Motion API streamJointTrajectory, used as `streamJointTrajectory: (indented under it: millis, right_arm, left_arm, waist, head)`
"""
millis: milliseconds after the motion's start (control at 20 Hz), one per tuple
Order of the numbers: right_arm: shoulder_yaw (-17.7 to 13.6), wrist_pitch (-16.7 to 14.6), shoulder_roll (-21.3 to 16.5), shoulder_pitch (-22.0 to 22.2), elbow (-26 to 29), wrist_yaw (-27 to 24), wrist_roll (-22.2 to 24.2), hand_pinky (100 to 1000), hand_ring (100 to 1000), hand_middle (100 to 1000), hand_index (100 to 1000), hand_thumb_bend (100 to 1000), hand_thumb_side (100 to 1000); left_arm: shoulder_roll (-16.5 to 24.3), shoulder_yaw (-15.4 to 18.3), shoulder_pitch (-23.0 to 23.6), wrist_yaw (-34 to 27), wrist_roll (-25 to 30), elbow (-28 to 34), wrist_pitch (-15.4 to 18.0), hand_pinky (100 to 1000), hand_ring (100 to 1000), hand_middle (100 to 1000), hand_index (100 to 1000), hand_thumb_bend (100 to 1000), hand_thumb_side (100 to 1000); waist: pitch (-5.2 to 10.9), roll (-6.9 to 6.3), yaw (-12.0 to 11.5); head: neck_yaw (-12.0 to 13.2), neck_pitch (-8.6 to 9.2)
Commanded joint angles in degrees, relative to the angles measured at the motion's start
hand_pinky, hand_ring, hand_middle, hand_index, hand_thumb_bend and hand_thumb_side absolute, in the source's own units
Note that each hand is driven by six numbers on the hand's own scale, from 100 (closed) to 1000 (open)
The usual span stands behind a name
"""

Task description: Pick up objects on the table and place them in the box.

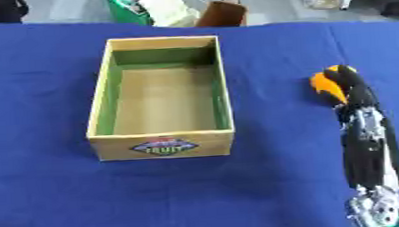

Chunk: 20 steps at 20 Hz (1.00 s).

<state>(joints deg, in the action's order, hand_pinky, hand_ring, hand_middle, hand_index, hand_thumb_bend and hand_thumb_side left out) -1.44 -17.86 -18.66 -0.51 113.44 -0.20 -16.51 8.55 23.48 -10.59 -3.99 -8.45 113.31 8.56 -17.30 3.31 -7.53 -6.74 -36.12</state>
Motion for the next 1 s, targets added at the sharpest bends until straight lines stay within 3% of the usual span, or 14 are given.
streamJointTrajectory:
  millis: [50, 250, 500, 1000]
  right_arm:
    - [-2.92, -0.44, -4.68, -0.13, 1.15, 2.52, -1.47, 876, 1000, 845, 941, 100, 1000]
    - [-6.28, 1.07, -10.3, 0.17, 1.15, 5.98, -3.1, 866, 1000, 846, 935, 100, 1000]
    - [-7.51, 5.1, -17.34, 0.28, 1.15, 10.32, -3.94, 869, 1000, 854, 938, 100, 1000]
    - [-7.55, 13.69, -31.32, -1.96, 1.15, 17.98, 3.83, 873, 1000, 865, 948, 509, 1000]
  left_arm:
    - [0.89, 0.53, -0.09, 0.37, 0.04, 1.28, -0.06, 514, 453, 465, 552, 100, 783]
    - [1.17, 0.53, 0.07, 0.47, 0.05, 1.28, -0.05, 514, 453, 465, 552, 100, 782]
    - [1.36, 0.44, 0.16, 0.46, 0.07, 1.28, 0.07, 514, 454, 466, 552, 100, 780]
    - [1.83, 0.12, 0.11, 0.39, 0.21, 1.28, 0.34, 514, 455, 466, 552, 100, 776]
  waist:
    - [1.1, -0.13, 0.13]
    - [1.24, -0.05, 0.36]
    - [1.3, -0.31, 0.45]
    - [1.28, -0.69, 0.37]
  head:
    - [-0.07, 0.77]
    - [-0.31, 0.75]
    - [-0.32, 0.98]
    - [-0.04, 1.4]
